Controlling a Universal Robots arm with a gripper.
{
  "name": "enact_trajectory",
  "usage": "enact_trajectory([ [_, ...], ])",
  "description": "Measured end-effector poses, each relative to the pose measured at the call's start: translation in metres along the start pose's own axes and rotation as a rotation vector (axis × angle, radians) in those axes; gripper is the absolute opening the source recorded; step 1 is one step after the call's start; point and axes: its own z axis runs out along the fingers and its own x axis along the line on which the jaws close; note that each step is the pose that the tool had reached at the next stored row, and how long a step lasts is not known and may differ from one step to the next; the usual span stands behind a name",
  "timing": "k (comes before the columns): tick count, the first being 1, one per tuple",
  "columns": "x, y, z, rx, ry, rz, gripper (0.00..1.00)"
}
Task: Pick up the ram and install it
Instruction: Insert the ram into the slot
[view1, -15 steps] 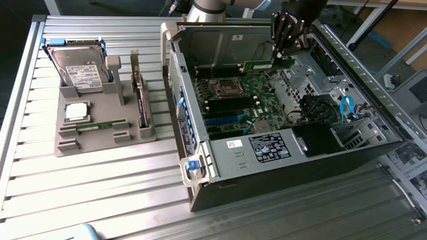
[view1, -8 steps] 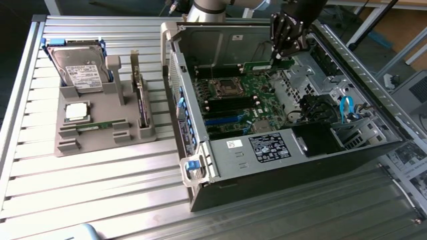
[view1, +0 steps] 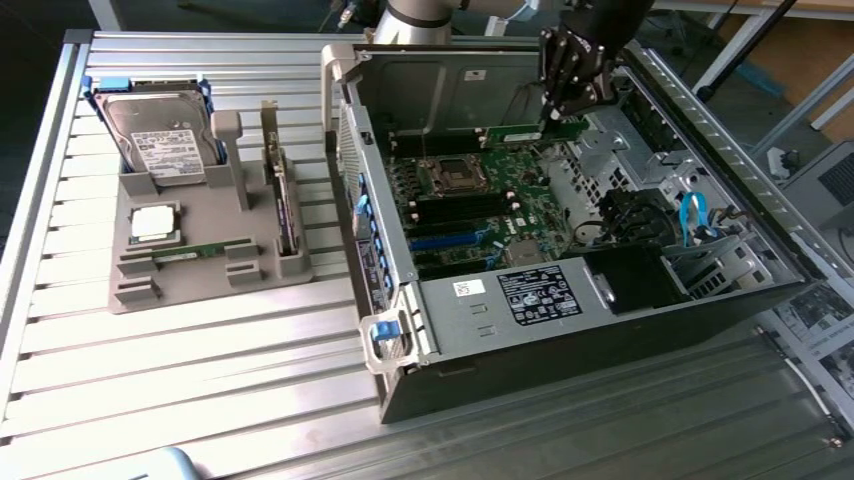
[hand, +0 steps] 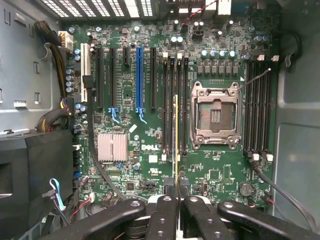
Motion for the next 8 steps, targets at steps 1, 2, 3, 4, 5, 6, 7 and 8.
enact_trajectory([
  [1, 0.0, 0.0001, 0.0004, 0.0, 0.0, 0.0, 0.12],
  [2, 0.0, 0.0001, 0.0007, 0.0, 0.0001, 0.0, 0.12],
  [3, 0.0, 0.0002, 0.0011, 0.0, 0.0002, 0.0, 0.12],
  [4, 0.0, 0.0003, 0.0014, 0.0, 0.0001, 0.0, 0.12],
  [5, -0.0001, 0.0003, 0.0018, 0.0, 0.0002, 0.0, 0.12],
  [6, -0.0001, 0.0004, 0.0021, 0.0, 0.0003, 0.0, 0.12],
  [7, -0.0001, 0.0004, 0.0023, 0.0, 0.0004, 0.0, 0.12],
  [8, -0.0001, 0.0005, 0.0026, 0.0, 0.0004, 0.0, 0.12],
])
